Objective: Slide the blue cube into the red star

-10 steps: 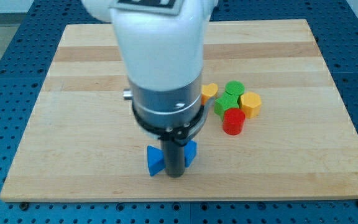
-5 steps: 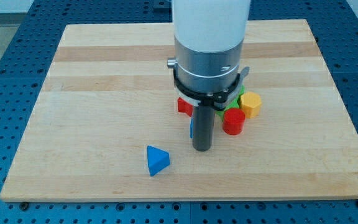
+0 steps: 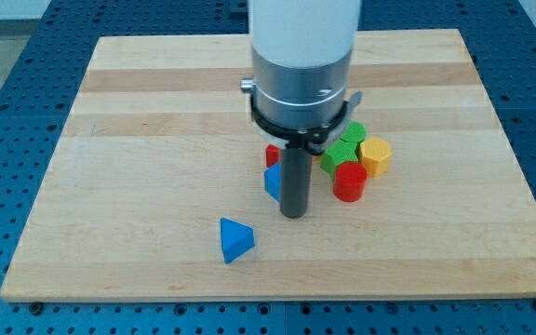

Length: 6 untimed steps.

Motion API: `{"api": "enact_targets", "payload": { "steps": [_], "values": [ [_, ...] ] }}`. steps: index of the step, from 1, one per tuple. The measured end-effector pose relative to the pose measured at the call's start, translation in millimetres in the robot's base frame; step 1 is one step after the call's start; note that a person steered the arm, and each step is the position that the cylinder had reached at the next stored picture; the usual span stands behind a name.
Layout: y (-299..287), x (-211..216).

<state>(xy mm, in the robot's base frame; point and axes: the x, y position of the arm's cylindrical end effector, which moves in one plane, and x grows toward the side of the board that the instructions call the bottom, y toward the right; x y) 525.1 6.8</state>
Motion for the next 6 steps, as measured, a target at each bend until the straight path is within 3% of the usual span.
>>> {"api": "enact_targets", "payload": {
  "steps": [2,3,5,6],
  "values": [
    [-3.3,-25.5],
    [-3.4,-13.6],
    [-107.3,-4.9],
    [-146.1,22.1]
  ]
}}
